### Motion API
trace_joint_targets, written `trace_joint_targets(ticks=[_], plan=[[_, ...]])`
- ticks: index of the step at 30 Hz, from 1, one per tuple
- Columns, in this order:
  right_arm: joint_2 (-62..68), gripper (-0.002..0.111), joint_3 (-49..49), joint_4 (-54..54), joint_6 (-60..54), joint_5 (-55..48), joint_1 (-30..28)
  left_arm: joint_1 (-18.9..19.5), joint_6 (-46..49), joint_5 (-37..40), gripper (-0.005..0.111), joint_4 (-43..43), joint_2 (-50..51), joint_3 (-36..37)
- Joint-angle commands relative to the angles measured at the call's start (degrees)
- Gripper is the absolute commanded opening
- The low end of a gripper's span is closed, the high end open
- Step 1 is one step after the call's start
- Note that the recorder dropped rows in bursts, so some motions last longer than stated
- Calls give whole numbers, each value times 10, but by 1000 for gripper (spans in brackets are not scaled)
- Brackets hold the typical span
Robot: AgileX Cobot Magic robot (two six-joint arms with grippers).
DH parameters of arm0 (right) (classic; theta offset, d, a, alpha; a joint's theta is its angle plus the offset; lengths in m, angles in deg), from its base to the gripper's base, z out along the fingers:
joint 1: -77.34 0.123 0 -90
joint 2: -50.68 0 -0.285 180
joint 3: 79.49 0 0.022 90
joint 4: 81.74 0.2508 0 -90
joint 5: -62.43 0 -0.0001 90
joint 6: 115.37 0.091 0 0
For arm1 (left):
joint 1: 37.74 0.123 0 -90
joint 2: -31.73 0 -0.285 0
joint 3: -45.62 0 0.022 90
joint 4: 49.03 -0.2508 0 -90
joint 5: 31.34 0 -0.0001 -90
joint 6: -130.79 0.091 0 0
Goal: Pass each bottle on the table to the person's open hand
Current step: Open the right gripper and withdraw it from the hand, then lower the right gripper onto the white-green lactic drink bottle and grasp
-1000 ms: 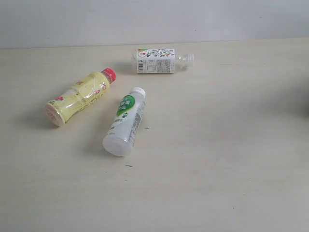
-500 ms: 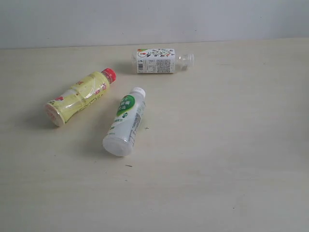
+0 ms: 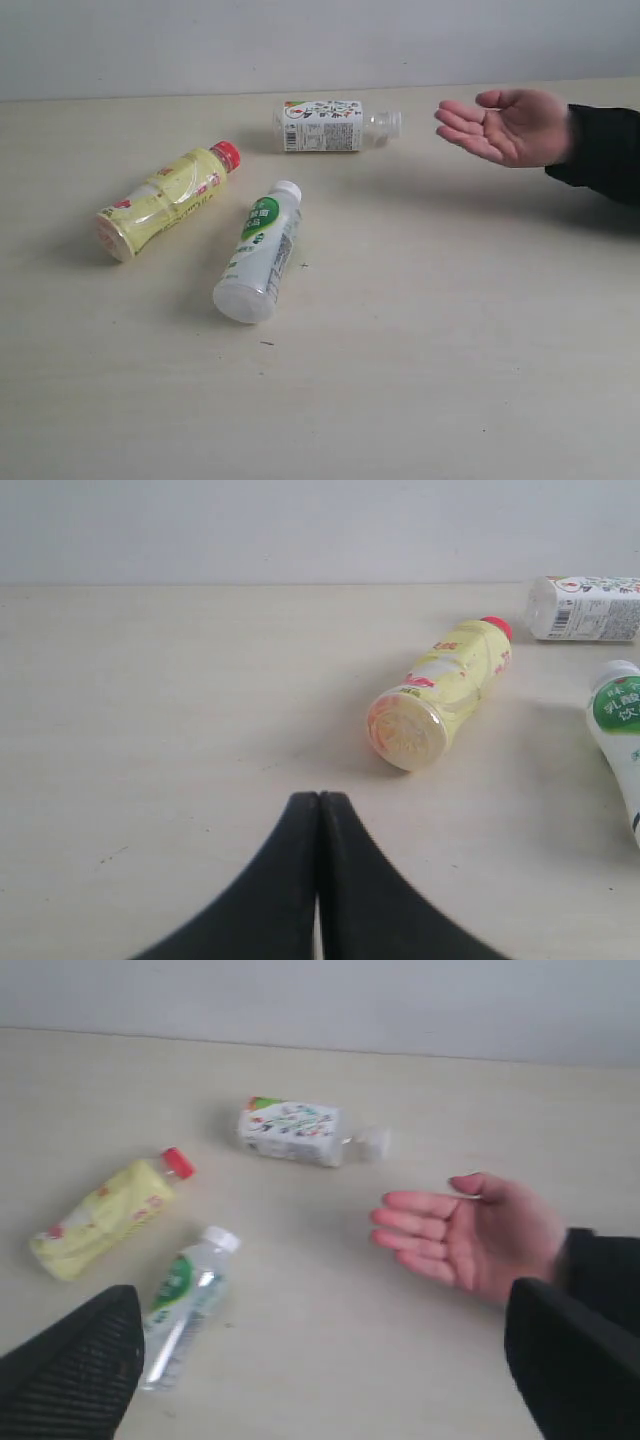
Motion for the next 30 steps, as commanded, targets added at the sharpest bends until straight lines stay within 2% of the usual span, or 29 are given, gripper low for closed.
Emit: trace_joint_targets(ticks=[1,6,10,19,24,30], plan=[[26,92,-14,101,30,4,15,-3,-2,-4,0,0,-4,0],[55,92,-44,44,82,4,91,-3,-2,-4,0,0,-4,0],[80,92,-84,-39,167,4,168,-3,-2,-4,0,0,-4,0],[182,92,-114,-157,358,92,318,-3,-2,-4,0,0,-4,0],[255,92,-109,-175,409,143,364,-3,-2,-4,0,0,-4,0],[322,92,-86,-181,435,162,370,-3,-2,-4,0,0,-4,0]])
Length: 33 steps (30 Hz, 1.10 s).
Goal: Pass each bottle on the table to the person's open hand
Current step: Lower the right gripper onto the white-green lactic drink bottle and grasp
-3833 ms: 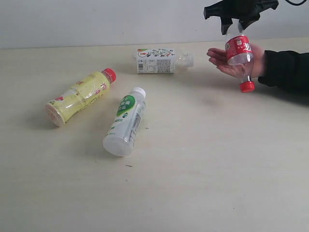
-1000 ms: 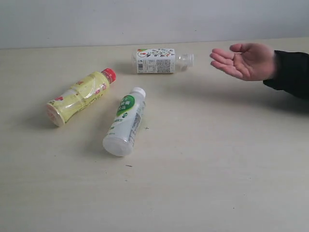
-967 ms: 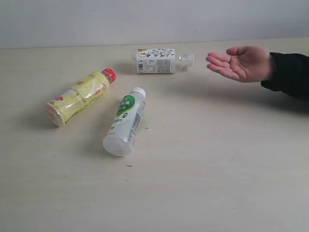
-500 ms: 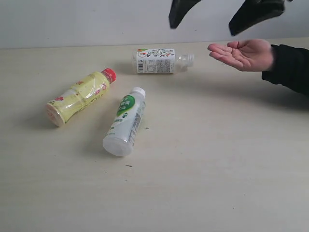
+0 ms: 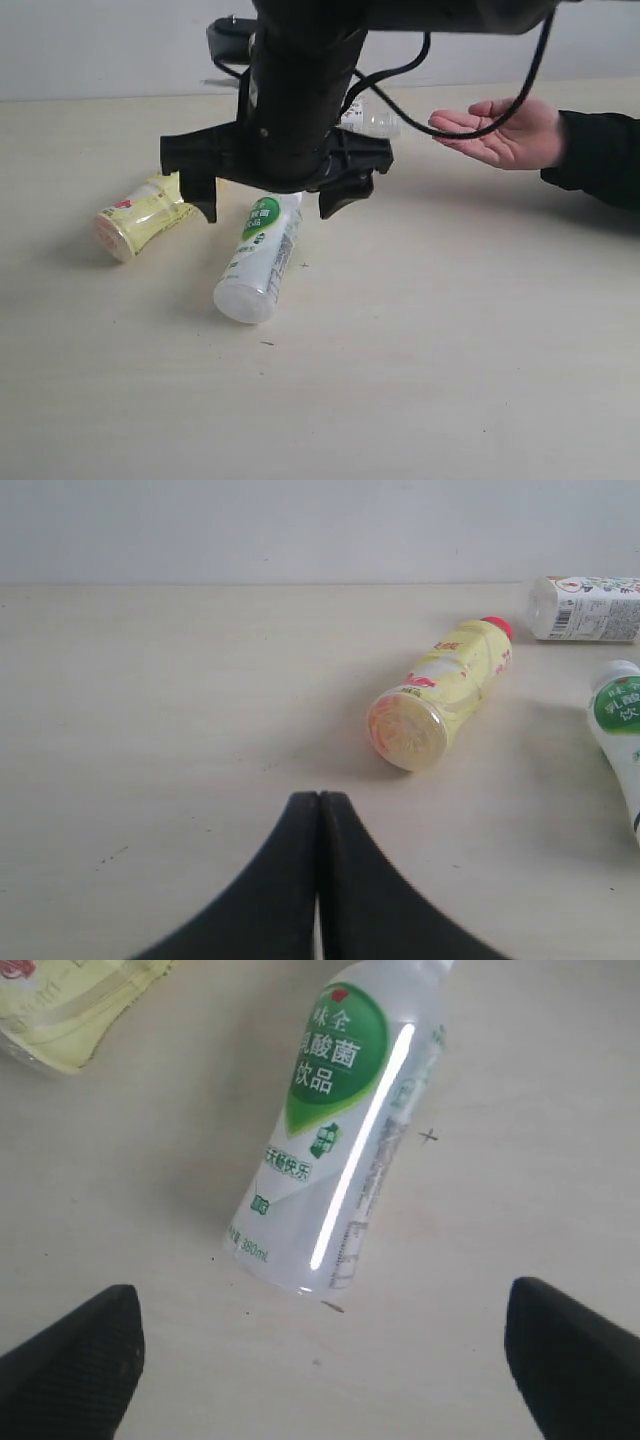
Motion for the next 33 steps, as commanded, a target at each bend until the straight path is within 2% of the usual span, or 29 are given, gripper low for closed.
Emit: trace_joint_targets(ticks=[1,6,13,30,33], plan=[[38,92,23,-30,30,17,1,-3,-2,-4,0,0,-4,0],[68,92,34,-106,100,30,1,-3,-2,-4,0,0,-4,0],[111,92,34,-114,122,85,1,-3,-2,-4,0,0,-4,0],[172,92,34,-110,158,117,0,-3,-2,-4,0,0,-4,0],[172,86,34,-108,158,120,0,-3,-2,-4,0,0,-4,0]])
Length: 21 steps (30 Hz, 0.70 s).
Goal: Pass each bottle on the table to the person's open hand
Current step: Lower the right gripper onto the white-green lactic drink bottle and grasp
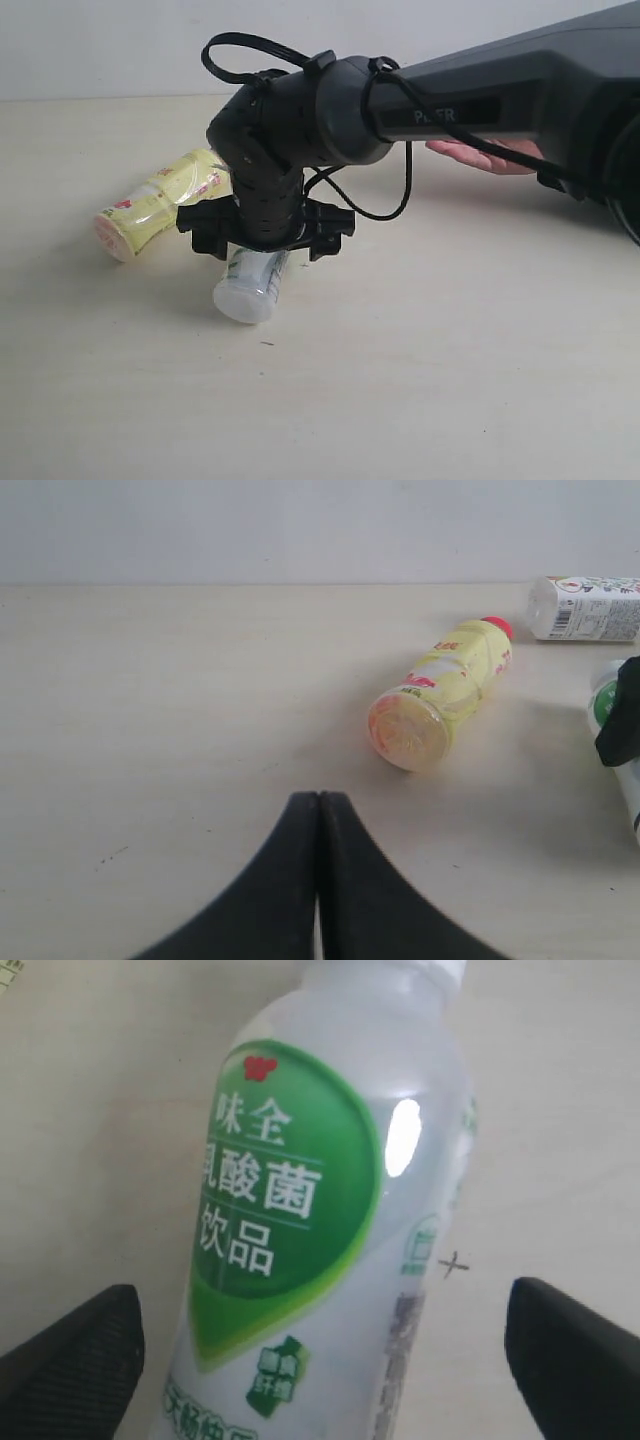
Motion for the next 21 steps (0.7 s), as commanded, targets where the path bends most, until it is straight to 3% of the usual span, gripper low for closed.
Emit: trace_joint_targets(ticks=[1,9,13,21], plan=[[1,82,5,6,1,11,0,-3,-2,-4,0,0,-4,0],[9,41,5,27,1,8,0,-3,-3,-4,0,0,-4,0],[6,0,5,33,-17,-9,0,-3,-3,-4,0,0,-4,0],[-37,0,5,4,-53,-63,-3,-3,-3,-4,0,0,-4,0]])
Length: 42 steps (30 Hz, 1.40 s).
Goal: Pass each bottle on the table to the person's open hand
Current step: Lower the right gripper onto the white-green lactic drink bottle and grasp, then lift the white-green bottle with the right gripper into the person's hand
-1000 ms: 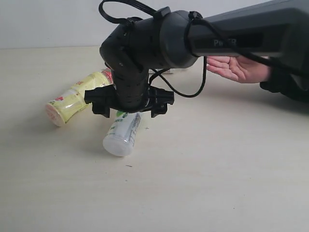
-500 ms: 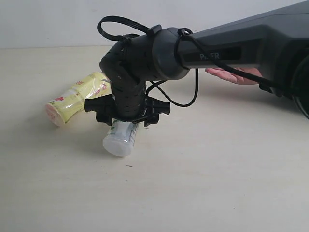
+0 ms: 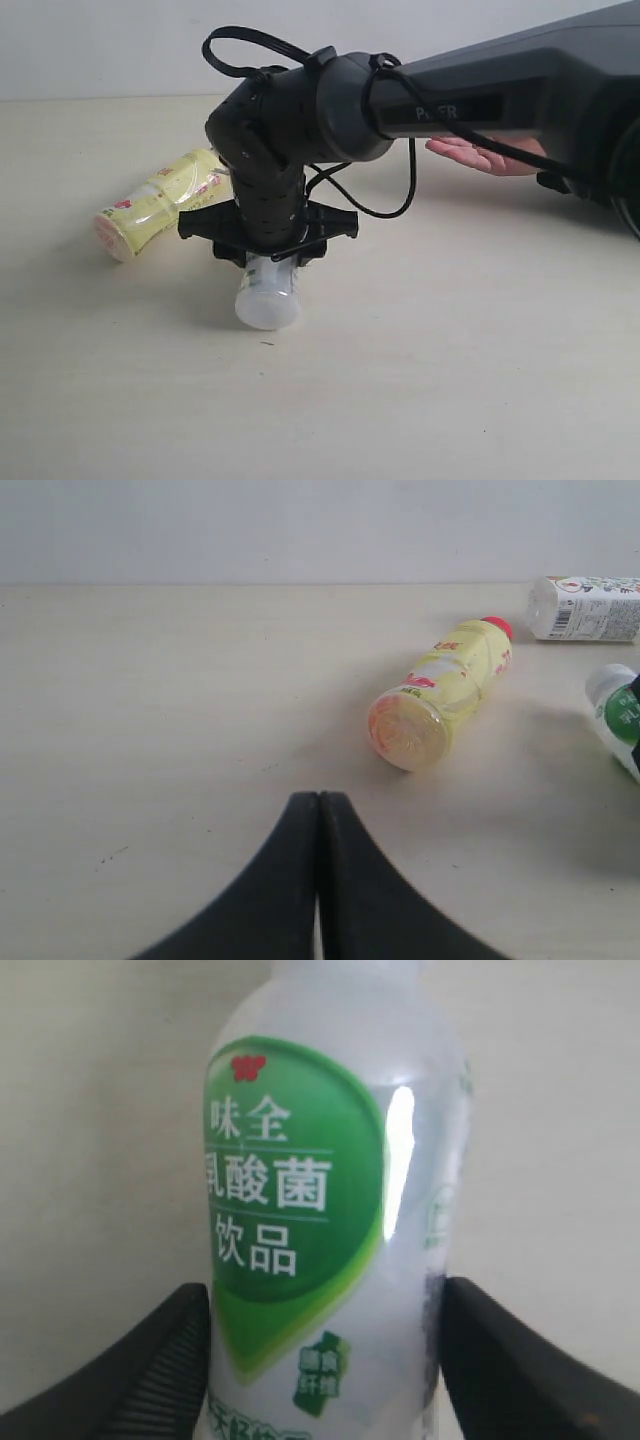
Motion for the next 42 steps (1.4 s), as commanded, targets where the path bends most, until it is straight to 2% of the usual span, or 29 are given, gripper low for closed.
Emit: trace_joint_targets(ticks=[1,11,17,25,32,37,42], plan=[[-42,0,2,-20,-29,-36,-3,-3,-3,-4,0,0,-4,0],[-121,0,2,-27,-85,-115,-30,-3,-2,-4,0,0,-4,0],[-173,0,2,-73,-99,-151,-60,-3,-3,-4,0,0,-4,0],[-242,0,2,-72,-174,-153,-154,-3,-1,-4,0,0,-4,0],[-248,0,1,-73,-316,-136,-248,-3,-3,-4,0,0,-4,0],[-240,0,0,-70,-356,-110,-316,-3,-3,-4,0,0,-4,0],[-212,0,-23,-61,-405,-75,-345,-3,-3,-4,0,0,-4,0]])
